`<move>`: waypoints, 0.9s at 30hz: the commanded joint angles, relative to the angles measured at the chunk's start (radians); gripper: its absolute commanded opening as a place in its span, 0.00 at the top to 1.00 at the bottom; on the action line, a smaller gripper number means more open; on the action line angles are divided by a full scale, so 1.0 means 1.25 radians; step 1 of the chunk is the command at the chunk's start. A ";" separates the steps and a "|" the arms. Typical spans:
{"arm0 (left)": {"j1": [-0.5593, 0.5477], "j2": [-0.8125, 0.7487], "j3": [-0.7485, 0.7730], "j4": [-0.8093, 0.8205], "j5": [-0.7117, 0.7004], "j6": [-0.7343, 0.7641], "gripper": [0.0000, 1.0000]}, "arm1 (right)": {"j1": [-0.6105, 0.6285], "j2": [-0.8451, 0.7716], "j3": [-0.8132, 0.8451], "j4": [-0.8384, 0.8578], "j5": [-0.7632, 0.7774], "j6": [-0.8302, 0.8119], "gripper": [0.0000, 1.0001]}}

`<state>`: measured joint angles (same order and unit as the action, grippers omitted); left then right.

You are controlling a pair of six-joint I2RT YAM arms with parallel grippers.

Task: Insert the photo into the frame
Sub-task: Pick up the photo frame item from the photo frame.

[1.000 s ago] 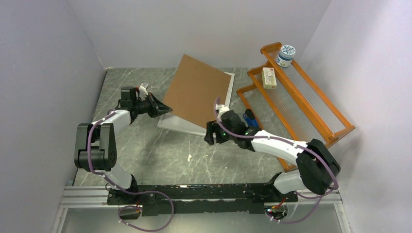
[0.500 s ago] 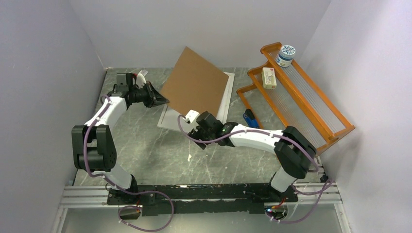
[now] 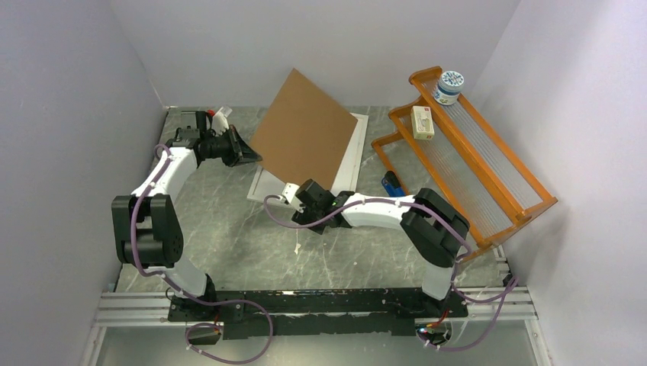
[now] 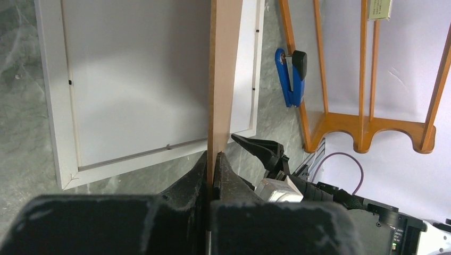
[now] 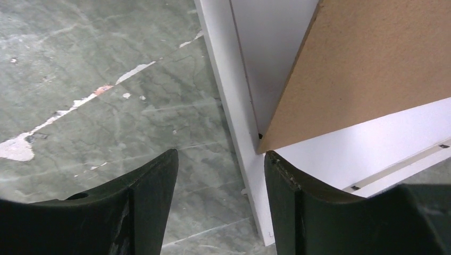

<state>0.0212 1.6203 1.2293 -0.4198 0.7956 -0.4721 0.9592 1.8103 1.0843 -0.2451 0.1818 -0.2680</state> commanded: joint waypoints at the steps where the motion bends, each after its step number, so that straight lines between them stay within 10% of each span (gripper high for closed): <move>1: 0.006 -0.035 -0.002 0.078 -0.008 0.031 0.98 | 0.005 0.011 0.042 0.016 0.056 -0.038 0.35; 27: 0.035 -0.139 0.067 -0.033 -0.104 0.141 0.98 | 0.009 0.097 0.073 -0.018 0.025 -0.062 0.35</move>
<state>0.0559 1.4933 1.2583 -0.4652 0.6853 -0.3470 0.9638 1.8805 1.1603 -0.2443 0.2165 -0.3302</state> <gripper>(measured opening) 0.043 0.653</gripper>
